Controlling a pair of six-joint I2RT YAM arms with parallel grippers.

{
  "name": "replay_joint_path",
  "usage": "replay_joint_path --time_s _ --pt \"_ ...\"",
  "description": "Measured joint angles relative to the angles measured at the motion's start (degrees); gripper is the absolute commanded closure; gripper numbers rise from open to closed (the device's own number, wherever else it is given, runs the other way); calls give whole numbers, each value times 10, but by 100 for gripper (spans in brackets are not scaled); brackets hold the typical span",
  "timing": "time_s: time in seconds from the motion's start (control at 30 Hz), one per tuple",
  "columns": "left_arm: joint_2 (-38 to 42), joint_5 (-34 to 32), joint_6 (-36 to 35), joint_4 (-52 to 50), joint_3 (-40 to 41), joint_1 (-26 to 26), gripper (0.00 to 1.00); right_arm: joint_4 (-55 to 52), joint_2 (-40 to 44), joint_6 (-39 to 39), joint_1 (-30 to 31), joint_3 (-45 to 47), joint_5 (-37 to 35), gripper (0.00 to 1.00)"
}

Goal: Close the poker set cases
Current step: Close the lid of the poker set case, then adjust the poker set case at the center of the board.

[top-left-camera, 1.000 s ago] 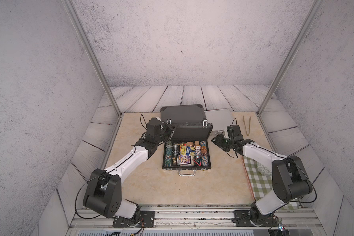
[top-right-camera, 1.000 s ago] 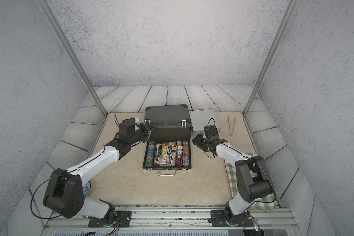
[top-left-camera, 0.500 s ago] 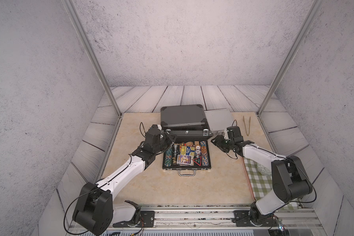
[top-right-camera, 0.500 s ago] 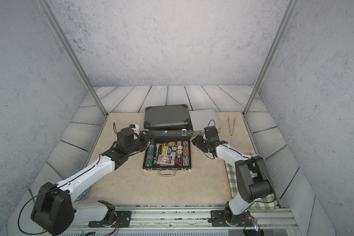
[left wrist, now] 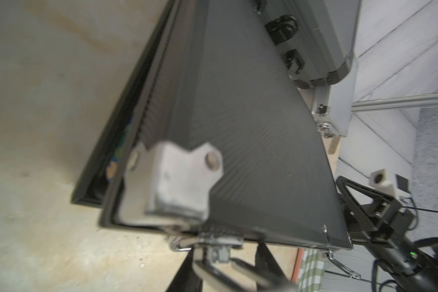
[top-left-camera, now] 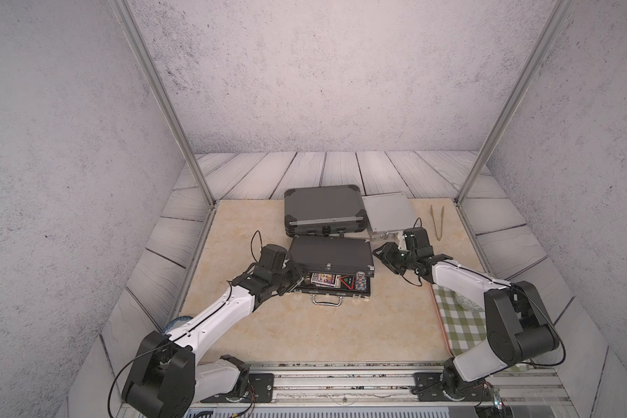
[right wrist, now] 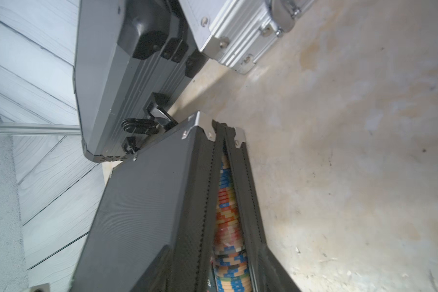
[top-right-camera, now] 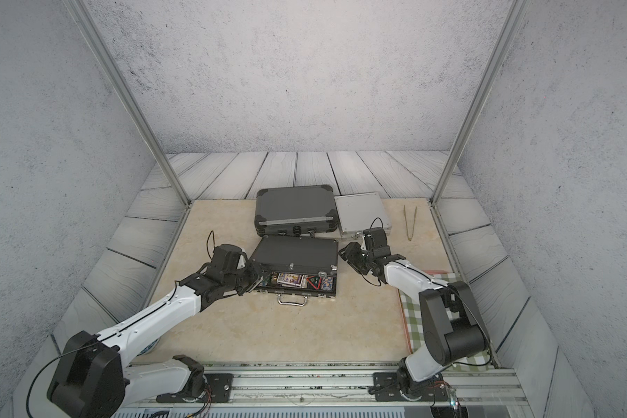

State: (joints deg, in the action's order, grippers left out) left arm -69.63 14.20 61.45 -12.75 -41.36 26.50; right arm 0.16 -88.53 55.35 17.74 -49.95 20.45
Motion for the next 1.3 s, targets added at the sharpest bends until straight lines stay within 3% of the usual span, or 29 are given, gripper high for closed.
replay_joint_path --time_s 0.33,0.5,0.63,0.7,1.0,1.3 --pt "19 -61 -57 -104 -1 -1 59 0 0 -14 4 8 5 45" --pt "15 -118 -153 -137 -41 -4 48 -30 0 -48 4 5 4 45" --pt "-32 -124 -233 -140 -112 -19 39 -47 0 -68 4 1 5 44" --pt "-69 -110 -263 -137 -142 -32 19 -50 0 -76 7 -1 6 44" --pt "-220 -43 -324 -151 -201 -63 21 -56 -2 -96 23 -2 7 44" --pt "-240 48 -323 -111 -171 -82 30 -69 -2 -111 27 -3 7 44"
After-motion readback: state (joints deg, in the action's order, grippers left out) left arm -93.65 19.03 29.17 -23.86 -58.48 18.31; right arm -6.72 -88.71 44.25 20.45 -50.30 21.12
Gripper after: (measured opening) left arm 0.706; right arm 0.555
